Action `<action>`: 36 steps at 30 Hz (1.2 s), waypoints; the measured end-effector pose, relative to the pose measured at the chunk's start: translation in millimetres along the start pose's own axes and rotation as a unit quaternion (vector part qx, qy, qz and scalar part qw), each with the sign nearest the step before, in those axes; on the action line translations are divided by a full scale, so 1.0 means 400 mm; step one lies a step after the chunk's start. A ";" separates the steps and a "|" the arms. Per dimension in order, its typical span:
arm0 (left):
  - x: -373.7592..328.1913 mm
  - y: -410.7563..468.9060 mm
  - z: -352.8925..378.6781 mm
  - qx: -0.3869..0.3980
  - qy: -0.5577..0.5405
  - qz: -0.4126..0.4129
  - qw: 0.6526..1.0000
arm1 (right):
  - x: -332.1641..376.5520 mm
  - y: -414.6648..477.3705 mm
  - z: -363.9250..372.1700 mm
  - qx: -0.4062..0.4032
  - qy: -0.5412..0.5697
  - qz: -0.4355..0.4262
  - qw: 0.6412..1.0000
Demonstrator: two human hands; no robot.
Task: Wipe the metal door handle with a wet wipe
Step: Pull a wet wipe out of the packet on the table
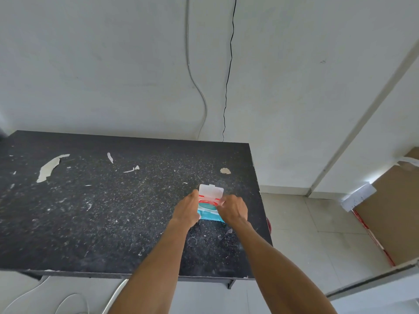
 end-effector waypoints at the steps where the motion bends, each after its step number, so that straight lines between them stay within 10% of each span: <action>1: -0.001 0.000 0.001 0.006 -0.002 0.000 1.000 | 0.004 -0.003 0.003 0.002 -0.004 -0.004 1.000; 36: 0.003 0.009 -0.020 -0.001 -0.016 0.009 1.000 | 0.077 0.022 0.043 -0.011 0.076 -0.013 0.997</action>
Point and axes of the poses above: each hand's wrist, its own y-axis towards the middle knuckle, its own z-axis out of the palm, x = y × z, the point moved 10 cm from there along y, towards the middle knuckle
